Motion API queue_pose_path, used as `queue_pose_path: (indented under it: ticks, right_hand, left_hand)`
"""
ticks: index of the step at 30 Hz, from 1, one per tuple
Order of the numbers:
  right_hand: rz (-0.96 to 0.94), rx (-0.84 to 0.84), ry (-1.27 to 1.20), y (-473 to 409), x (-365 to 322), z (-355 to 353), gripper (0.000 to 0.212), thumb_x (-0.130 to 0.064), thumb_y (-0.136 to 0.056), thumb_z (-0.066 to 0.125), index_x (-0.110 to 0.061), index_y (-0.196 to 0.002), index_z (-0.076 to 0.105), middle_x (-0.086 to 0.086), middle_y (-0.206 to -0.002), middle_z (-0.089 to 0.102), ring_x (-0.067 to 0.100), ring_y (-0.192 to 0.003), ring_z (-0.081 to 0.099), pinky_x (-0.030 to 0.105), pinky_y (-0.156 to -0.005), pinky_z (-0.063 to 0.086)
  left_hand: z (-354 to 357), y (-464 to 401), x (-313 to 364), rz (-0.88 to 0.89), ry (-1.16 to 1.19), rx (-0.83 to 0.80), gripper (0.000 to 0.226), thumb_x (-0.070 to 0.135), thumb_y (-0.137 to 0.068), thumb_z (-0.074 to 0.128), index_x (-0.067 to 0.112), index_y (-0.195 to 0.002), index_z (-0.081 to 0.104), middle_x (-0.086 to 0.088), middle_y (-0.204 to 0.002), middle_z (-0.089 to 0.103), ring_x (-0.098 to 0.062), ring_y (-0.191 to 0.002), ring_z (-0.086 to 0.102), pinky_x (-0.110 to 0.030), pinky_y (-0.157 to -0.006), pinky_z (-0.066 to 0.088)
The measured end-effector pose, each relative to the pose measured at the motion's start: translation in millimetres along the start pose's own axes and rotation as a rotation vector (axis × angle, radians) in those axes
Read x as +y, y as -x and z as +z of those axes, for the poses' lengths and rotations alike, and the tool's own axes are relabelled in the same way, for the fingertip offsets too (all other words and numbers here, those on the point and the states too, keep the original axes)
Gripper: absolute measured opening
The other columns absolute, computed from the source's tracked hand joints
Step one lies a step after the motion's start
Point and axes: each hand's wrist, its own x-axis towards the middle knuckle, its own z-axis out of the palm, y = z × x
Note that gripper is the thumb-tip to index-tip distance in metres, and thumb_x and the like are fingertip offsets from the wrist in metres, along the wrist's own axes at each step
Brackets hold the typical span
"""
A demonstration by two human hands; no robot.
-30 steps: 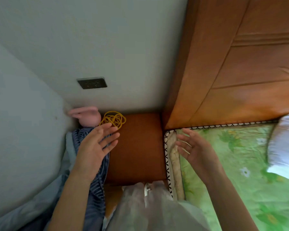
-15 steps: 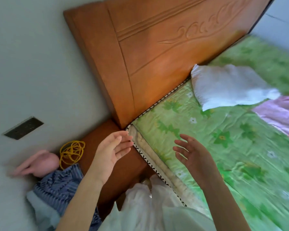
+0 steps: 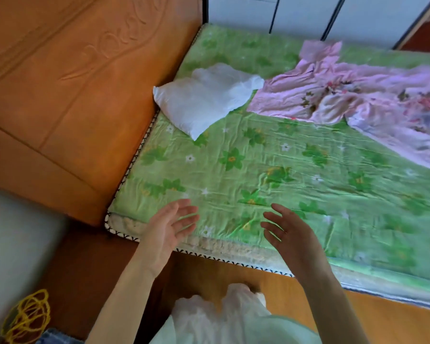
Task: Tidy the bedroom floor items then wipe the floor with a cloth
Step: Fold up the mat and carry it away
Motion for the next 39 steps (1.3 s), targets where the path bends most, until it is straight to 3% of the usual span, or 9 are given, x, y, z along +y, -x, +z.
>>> queue_pose_path:
  ticks: [2, 6, 9, 14, 16, 19, 22, 31, 39]
  right_hand:
    - [-0.062, 0.054, -0.069, 8.6, -12.1, -31.4, 0.096, -0.045, -0.013, 0.091, -0.013, -0.099, 0.065, 0.007, -0.084, 0.072, 0.018, -0.074, 0.070, 0.023, -0.062, 0.056]
    - [-0.179, 0.134, -0.173, 33.5, -37.4, -99.9, 0.070, -0.048, -0.016, 0.090, -0.021, -0.080, 0.077, 0.007, -0.086, 0.072, 0.019, -0.078, 0.070, 0.024, -0.064, 0.056]
    - [-0.256, 0.195, -0.218, 56.9, -58.8, -156.6, 0.068, -0.049, -0.019, 0.089, -0.023, -0.081, 0.077, 0.006, -0.090, 0.072, 0.020, -0.083, 0.070, 0.025, -0.067, 0.056]
    - [-0.354, 0.319, -0.309, 97.8, -90.0, -253.4, 0.066, -0.046, -0.024, 0.090, -0.021, -0.084, 0.077, 0.008, -0.091, 0.072, 0.021, -0.082, 0.070, 0.025, -0.066, 0.056]
    - [-0.379, 0.384, -0.328, 118.0, -101.3, -284.4, 0.056, -0.045, -0.035, 0.086, -0.020, -0.084, 0.076, 0.007, -0.090, 0.072, 0.020, -0.079, 0.070, 0.023, -0.064, 0.055]
    - [-0.382, 0.476, -0.408, 145.9, -109.9, -320.0, 0.024, -0.028, -0.076, 0.060, -0.014, -0.093, 0.068, 0.006, -0.084, 0.070, 0.019, -0.072, 0.069, 0.022, -0.060, 0.054]
    - [-0.442, 0.590, -0.481, 176.4, -110.8, -361.2, 0.024, -0.016, -0.094, 0.039, -0.012, -0.097, 0.063, 0.005, -0.079, 0.069, 0.018, -0.069, 0.067, 0.021, -0.059, 0.053]
    - [-0.550, 0.884, -0.759, 240.5, -97.8, -443.2, 0.022, -0.017, -0.094, 0.042, -0.009, -0.101, 0.062, 0.007, -0.079, 0.068, 0.018, -0.066, 0.066, 0.022, -0.058, 0.053]
    - [-0.655, 1.062, -0.914, 258.0, -125.6, -522.1, 0.019, -0.014, -0.094, 0.044, -0.008, -0.099, 0.061, 0.007, -0.075, 0.068, 0.018, -0.063, 0.066, 0.022, -0.057, 0.053]
  left_hand:
    - [21.0, -9.8, -2.6, -0.034, -0.016, -0.042, 0.034, 0.029, -0.082, 0.048, 0.008, -0.107, 0.060, -0.008, -0.098, 0.069, -0.019, -0.089, 0.067, -0.031, -0.080, 0.056]
    - [84.1, -26.2, -19.5, -0.085, -0.070, -0.123, 0.033, 0.029, -0.080, 0.049, 0.009, -0.102, 0.062, -0.006, -0.095, 0.071, -0.017, -0.086, 0.069, -0.030, -0.080, 0.055]
    - [149.2, -30.4, -45.9, -0.129, -0.102, -0.191, 0.033, 0.028, -0.078, 0.050, 0.008, -0.102, 0.061, -0.007, -0.092, 0.071, -0.017, -0.082, 0.069, -0.030, -0.077, 0.055]
    - [261.8, -25.1, -101.7, -0.207, -0.181, -0.322, 0.023, 0.021, -0.095, 0.040, 0.010, -0.098, 0.060, -0.004, -0.086, 0.070, -0.017, -0.081, 0.067, -0.035, -0.080, 0.051]
    - [302.0, -22.7, -122.7, -0.239, -0.191, -0.356, 0.025, 0.020, -0.098, 0.038, 0.010, -0.098, 0.060, -0.005, -0.088, 0.069, -0.018, -0.082, 0.065, -0.034, -0.080, 0.050]
    - [345.0, -19.2, -150.2, -0.278, -0.228, -0.422, 0.026, 0.020, -0.099, 0.036, 0.011, -0.098, 0.059, -0.006, -0.091, 0.066, -0.019, -0.085, 0.063, -0.033, -0.077, 0.051]
    - [391.9, -10.1, -182.3, -0.348, -0.278, -0.534, 0.026, 0.022, -0.098, 0.036, 0.011, -0.096, 0.059, -0.005, -0.088, 0.066, -0.018, -0.081, 0.064, -0.029, -0.067, 0.057]
    - [519.9, 28.6, -266.3, -0.528, -0.481, -0.861, 0.025, 0.024, -0.094, 0.040, 0.010, -0.096, 0.060, -0.006, -0.089, 0.069, -0.018, -0.079, 0.067, -0.029, -0.067, 0.057]
    - [640.5, 32.6, -330.0, -0.611, -0.620, -1.008, 0.026, 0.023, -0.096, 0.038, 0.009, -0.095, 0.061, -0.008, -0.089, 0.069, -0.018, -0.078, 0.067, -0.031, -0.068, 0.056]
